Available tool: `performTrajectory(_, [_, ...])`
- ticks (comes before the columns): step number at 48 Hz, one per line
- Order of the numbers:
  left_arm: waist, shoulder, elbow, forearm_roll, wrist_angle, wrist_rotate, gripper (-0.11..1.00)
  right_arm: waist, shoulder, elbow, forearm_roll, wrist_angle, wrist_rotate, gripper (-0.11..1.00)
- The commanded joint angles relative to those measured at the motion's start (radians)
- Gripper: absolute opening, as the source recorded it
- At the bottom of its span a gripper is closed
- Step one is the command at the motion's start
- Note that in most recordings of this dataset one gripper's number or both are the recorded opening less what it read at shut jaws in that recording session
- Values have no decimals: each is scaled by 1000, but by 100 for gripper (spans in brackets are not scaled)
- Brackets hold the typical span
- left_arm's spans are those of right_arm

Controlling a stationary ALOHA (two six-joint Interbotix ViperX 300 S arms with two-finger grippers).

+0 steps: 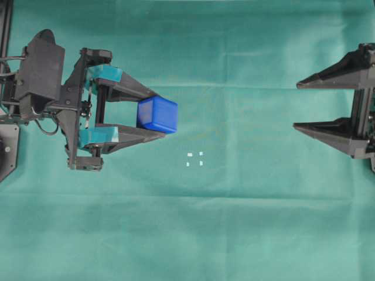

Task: Handover the blue block to the right arm after grasping it with the left arm, then place it in the designated position.
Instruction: 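Hold the cube raised in the left gripper while the right gripper opens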

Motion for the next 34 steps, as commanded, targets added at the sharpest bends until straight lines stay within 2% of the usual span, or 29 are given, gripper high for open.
performTrajectory(1, [-2,-11,-12,-3,-8,-2,47,8,0,-28,-74,-37,-21,93])
performTrajectory(13, [-2,-9,-12,-5,-8,-2,47,12,3,-28,-267,-78,-84,93])
performTrajectory(19, [-2,-9,-14,-5,-6,-2,47,12,5,-28,-327,-78,-98,93])
performTrajectory(25, [-2,-8,-14,-3,-8,-2,47,12,3,-29,-354,-83,-100,93])
performTrajectory(34, [-2,-8,-14,-3,-6,-2,47,12,5,-35,-356,-86,-100,93])
